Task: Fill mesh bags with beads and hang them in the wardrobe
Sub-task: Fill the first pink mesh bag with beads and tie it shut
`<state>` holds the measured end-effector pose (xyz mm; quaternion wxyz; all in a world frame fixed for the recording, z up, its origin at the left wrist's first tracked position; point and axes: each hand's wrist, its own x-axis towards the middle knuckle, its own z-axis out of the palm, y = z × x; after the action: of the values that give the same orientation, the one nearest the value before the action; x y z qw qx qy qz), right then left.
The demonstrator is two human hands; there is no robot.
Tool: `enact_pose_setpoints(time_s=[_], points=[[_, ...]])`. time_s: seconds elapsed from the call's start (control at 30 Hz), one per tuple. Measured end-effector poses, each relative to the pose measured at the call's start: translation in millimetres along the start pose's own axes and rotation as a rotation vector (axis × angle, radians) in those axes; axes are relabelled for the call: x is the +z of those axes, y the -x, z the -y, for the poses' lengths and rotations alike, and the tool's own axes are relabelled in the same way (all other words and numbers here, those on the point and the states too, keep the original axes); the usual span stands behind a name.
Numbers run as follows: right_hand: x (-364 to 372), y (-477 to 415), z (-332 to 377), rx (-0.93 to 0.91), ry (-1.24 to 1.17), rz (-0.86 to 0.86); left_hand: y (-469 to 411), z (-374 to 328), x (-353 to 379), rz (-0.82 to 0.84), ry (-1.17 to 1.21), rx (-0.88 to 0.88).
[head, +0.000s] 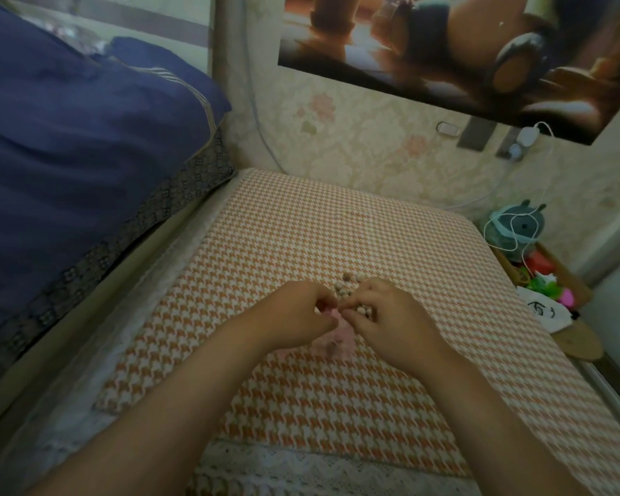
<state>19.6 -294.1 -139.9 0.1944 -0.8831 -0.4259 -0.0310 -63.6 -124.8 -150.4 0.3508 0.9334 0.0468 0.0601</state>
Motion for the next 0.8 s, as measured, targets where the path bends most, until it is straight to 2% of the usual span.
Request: enact_pose_setpoints(time_s=[0.2,0.33,0.4,0.57,0.7,0.8], points=[[0,0,-2,0.067,0.012,0.081,-6,5,0,-0.051,0.053,-0.004],[-2,-4,-12,0.147,-0.045,0.037,-20,24,-2,-0.319,0.128,-0.133],[-2,-5,-16,0.163,-0.056,0.034,-29,38,2,-0.372,0.096,-0.161],[0,-5,-18,0.177,-0.117,0.037,-55,59,22,-0.206,-0.181,-0.055],[0,-7,-18,0.178,-0.13,0.042,-74,53,34,-0.039,-0.274,0.013],[1,-8,-22,0.184,-0.125,0.029,-84,52,35,-0.002,-0.315,-0.011]])
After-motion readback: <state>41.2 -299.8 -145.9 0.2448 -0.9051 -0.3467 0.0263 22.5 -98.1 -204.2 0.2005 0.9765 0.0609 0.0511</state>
